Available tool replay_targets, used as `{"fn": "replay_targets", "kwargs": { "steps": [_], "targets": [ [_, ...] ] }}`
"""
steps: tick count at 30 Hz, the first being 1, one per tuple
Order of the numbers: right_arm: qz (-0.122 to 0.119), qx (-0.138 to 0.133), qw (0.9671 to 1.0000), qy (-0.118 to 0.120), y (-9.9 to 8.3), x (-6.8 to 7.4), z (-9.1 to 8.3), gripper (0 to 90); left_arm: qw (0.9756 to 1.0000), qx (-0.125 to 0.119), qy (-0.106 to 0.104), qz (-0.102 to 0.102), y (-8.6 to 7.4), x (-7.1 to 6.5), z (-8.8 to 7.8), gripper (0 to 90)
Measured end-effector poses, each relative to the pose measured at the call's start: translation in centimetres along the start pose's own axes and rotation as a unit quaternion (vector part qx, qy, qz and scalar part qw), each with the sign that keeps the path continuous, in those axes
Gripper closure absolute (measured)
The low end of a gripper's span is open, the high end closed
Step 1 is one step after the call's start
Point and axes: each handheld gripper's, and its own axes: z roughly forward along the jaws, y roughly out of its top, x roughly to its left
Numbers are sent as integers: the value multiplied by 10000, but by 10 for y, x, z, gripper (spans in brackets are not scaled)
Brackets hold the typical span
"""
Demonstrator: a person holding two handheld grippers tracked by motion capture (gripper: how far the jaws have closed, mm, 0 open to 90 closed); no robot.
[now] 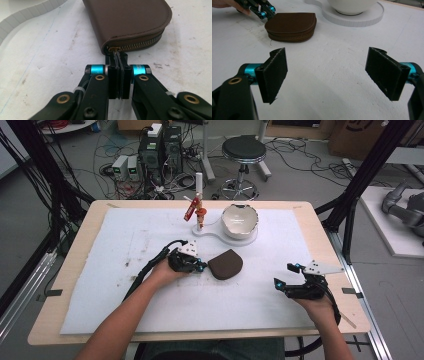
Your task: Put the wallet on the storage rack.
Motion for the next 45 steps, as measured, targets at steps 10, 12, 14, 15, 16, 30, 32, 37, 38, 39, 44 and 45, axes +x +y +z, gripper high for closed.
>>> {"fn": "replay_targets", "kwargs": {
  "steps": [10, 12, 14, 15, 16, 30, 32, 37, 38, 39, 44, 45],
  "targets": [
    [1, 2, 10000, -3, 0, 0, 1, 181, 9964, -237, -408, -698, -5, 9, -6, 883],
    [9, 3, 10000, 1, 0, 0, 1, 182, 9950, -355, -474, -805, -5, 11, -8, 883],
    [14, 3, 10000, 8, 0, 0, 1, 181, 9931, -556, -534, -882, -4, 11, -12, 883],
    [12, -2, 10000, 8, 0, 0, 0, 182, 9920, -669, -570, -903, -3, 12, -14, 883],
    [12, -2, 10000, 8, 0, 0, 0, 182, 9910, -753, -590, -933, -2, 12, -16, 883],
    [-19, -61, 10000, 32, 3, 0, 1, 181, 9675, -1888, -924, -1406, 24, 10, -38, 883],
    [-19, -63, 10000, 37, 4, 0, 2, 182, 9661, -1971, -926, -1388, 29, 10, -41, 883],
    [-19, -71, 9999, 84, 6, 0, 4, 181, 9645, -2071, -840, -1410, 38, 14, -48, 883],
    [-14, -70, 9999, 89, 6, 0, 4, 182, 9635, -2104, -849, -1424, 39, 14, -48, 883],
    [-28, -88, 9999, 95, 6, 0, 5, 181, 9633, -2112, -844, -1426, 41, 15, -48, 884],
    [-23, -91, 9999, 98, 7, 0, 5, 181, 9620, -2150, -838, -1459, 52, 18, -45, 884],
    [-30, -101, 9999, 82, 7, 0, 5, 181, 9618, -2161, -842, -1457, 54, 19, -45, 883]
  ]
}}
